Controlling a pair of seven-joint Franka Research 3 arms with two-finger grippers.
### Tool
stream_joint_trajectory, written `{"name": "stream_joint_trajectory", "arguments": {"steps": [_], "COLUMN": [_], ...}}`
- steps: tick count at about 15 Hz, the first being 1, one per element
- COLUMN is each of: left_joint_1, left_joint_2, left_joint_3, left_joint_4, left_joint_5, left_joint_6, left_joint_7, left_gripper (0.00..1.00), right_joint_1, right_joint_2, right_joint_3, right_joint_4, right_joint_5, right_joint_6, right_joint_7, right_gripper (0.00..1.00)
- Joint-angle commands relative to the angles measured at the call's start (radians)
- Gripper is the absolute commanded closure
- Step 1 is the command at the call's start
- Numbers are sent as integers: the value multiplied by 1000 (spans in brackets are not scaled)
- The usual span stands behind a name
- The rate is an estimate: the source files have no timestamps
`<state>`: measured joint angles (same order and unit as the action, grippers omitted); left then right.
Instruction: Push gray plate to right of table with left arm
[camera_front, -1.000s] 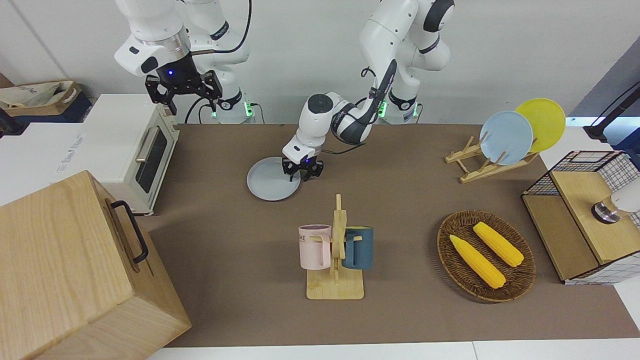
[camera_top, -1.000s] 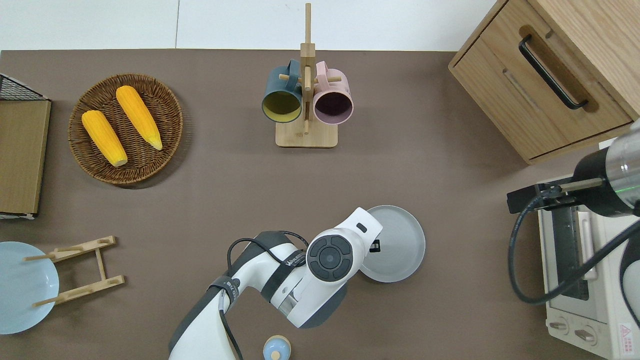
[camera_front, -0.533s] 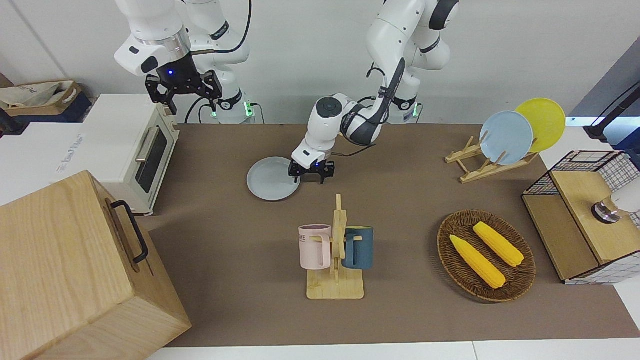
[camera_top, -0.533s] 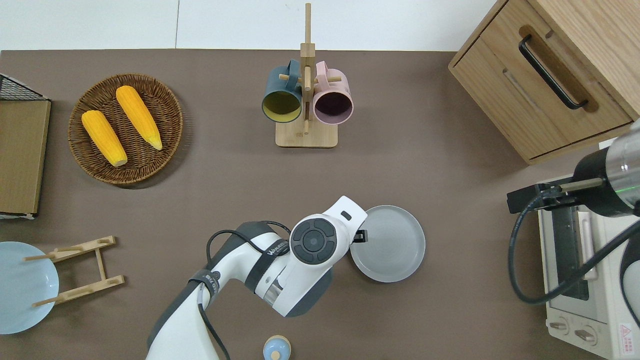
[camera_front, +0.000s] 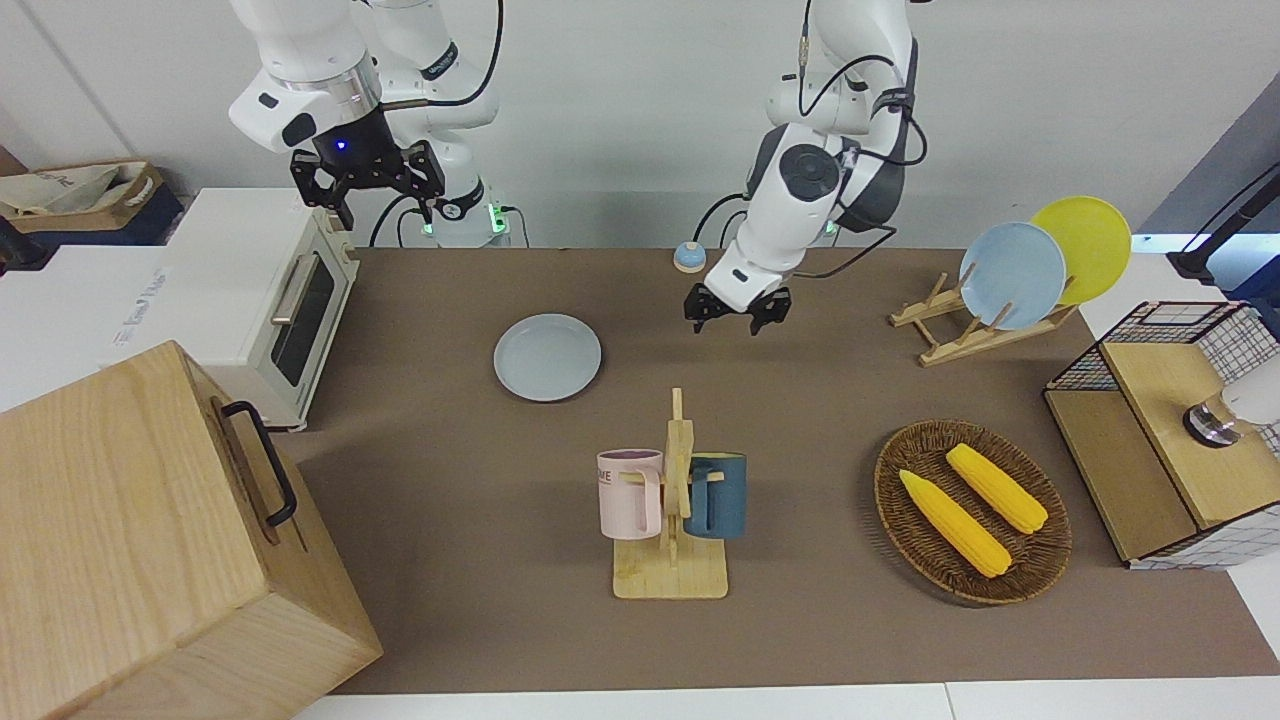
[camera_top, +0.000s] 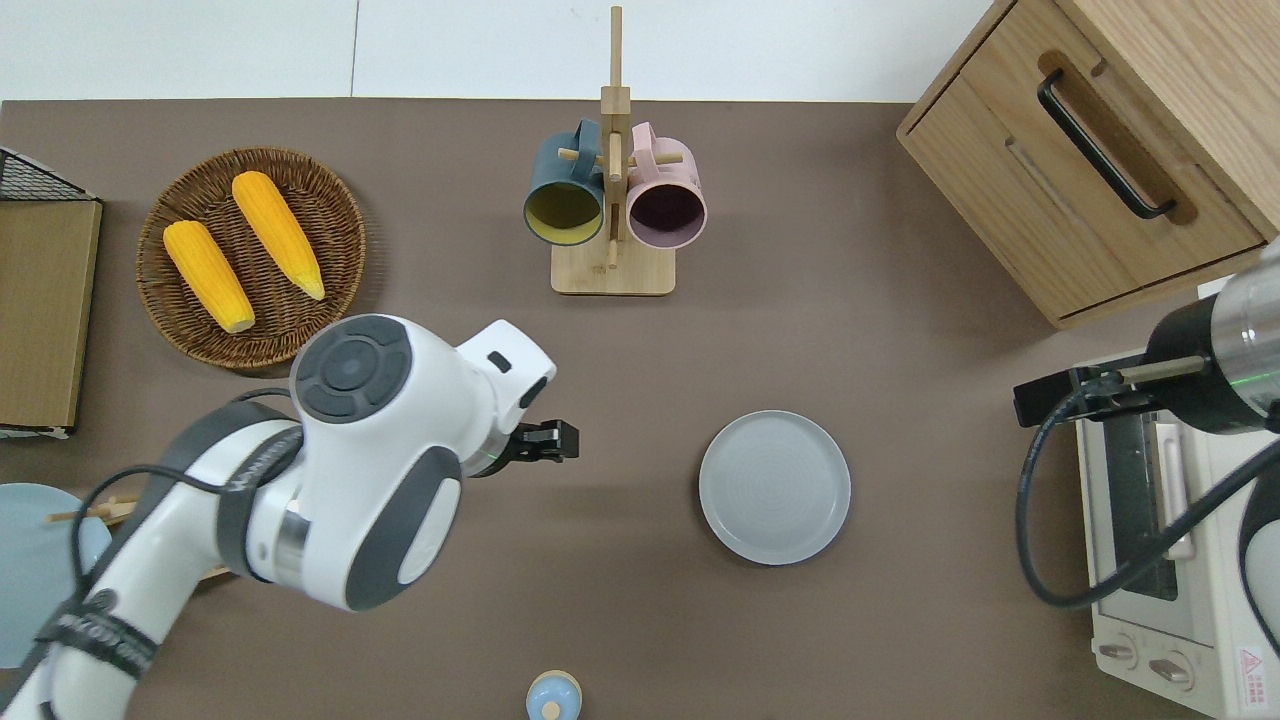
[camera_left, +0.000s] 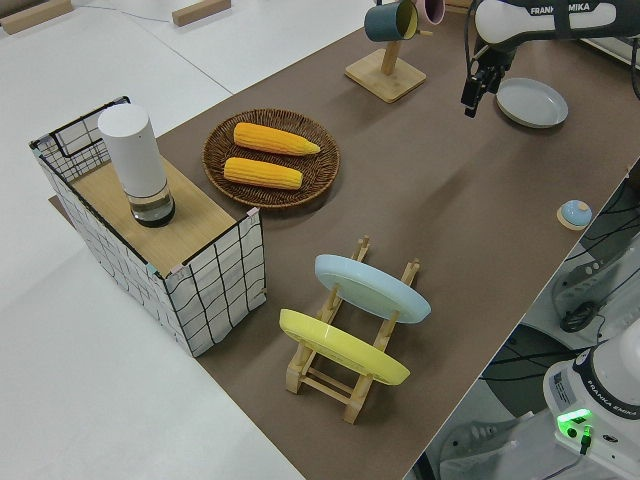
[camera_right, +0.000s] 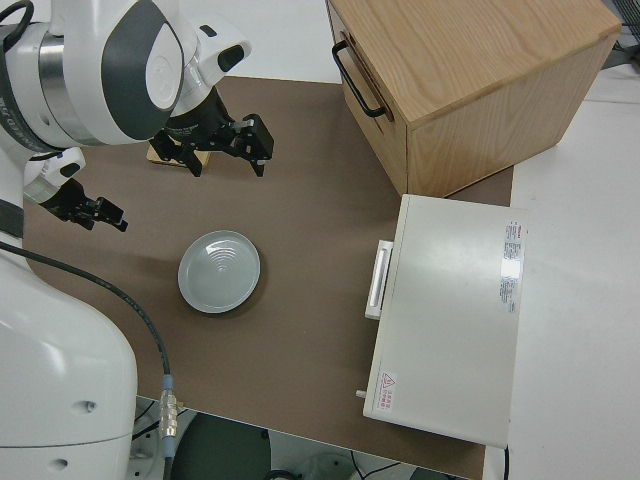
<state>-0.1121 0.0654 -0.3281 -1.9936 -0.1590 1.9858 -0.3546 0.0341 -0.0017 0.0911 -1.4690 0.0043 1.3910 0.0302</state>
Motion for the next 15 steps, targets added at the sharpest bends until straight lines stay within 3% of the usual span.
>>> {"name": "stream_joint_trajectory", "arguments": {"steps": [1, 6, 9, 15], "left_joint_1": [158, 281, 363, 397], "left_joint_2": [-110, -131, -137, -150], "left_joint_3": [-2, 1, 0, 46], "left_joint_4": [-2, 90, 117, 162], "left_joint_5": [-13, 93, 105, 111], "left_joint_6": [-154, -327, -370, -400], "left_joint_7": [167, 305, 380, 457], "left_gripper": [9, 9, 9, 9], "right_joint_1": [-11, -11, -11, -11], "right_joint_2": [-8, -8, -8, -8], "right_joint_3": [6, 4, 6, 6], "right_joint_4": [-1, 1, 1, 1], "right_joint_5": [8, 8, 8, 8], "right_joint_6": [-12, -12, -12, -12], "right_joint_7": [-3, -3, -3, -1], "right_gripper": [17, 17, 17, 17]}}
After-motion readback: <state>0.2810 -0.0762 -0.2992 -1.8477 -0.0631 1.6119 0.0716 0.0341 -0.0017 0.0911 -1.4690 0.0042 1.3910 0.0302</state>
